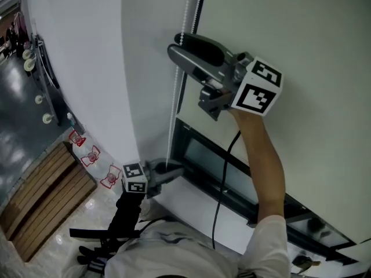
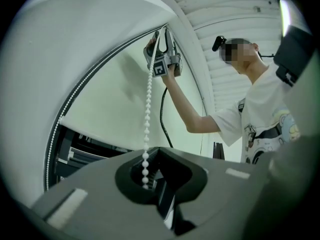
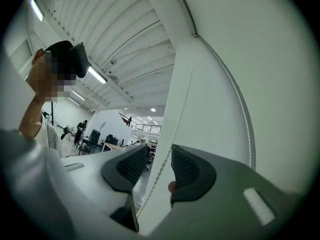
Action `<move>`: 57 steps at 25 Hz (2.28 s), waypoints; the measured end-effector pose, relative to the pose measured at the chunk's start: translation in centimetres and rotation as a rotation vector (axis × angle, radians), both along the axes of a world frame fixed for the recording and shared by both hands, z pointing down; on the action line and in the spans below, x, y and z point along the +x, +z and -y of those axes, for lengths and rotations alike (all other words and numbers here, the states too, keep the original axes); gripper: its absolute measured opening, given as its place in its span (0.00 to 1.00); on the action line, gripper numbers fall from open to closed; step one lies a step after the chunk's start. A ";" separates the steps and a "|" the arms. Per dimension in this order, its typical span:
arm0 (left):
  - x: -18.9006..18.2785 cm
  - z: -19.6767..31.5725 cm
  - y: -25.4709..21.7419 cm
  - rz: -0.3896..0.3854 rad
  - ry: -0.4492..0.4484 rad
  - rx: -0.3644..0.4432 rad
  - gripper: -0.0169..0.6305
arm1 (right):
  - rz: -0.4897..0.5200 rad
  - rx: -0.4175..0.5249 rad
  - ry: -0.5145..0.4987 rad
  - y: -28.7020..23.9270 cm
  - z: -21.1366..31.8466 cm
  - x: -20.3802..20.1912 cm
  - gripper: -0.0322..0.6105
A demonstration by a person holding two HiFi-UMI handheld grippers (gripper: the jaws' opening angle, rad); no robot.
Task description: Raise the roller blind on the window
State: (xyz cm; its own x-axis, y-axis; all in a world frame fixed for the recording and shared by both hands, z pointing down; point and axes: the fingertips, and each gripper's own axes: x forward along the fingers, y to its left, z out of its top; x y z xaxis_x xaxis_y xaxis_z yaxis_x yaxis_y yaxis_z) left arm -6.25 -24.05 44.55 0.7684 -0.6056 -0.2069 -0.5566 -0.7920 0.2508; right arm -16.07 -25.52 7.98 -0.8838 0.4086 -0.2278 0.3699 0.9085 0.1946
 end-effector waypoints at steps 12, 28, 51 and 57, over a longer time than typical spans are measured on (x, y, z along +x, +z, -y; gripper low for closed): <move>-0.2 -0.1 0.6 0.010 0.000 0.005 0.02 | 0.078 0.036 0.025 -6.8 0.8 0.1 0.25; 0.2 -0.3 0.9 0.011 0.007 -0.013 0.02 | 0.065 -0.066 0.006 -6.9 1.0 1.0 0.07; 0.9 -0.3 0.6 0.000 0.028 -0.002 0.02 | -0.055 -0.053 0.036 1.4 -0.4 0.2 0.07; 1.1 -0.2 0.5 -0.010 0.031 -0.007 0.02 | -0.145 -0.082 0.046 7.8 -0.7 -0.6 0.07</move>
State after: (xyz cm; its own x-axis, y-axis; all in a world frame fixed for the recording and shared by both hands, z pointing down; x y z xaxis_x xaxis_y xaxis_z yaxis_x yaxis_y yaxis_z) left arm -5.12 -23.81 45.10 0.7847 -0.5831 -0.2105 -0.5293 -0.8069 0.2621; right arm -16.62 -24.80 15.83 -0.9273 0.3519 -0.1279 0.3460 0.9359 0.0667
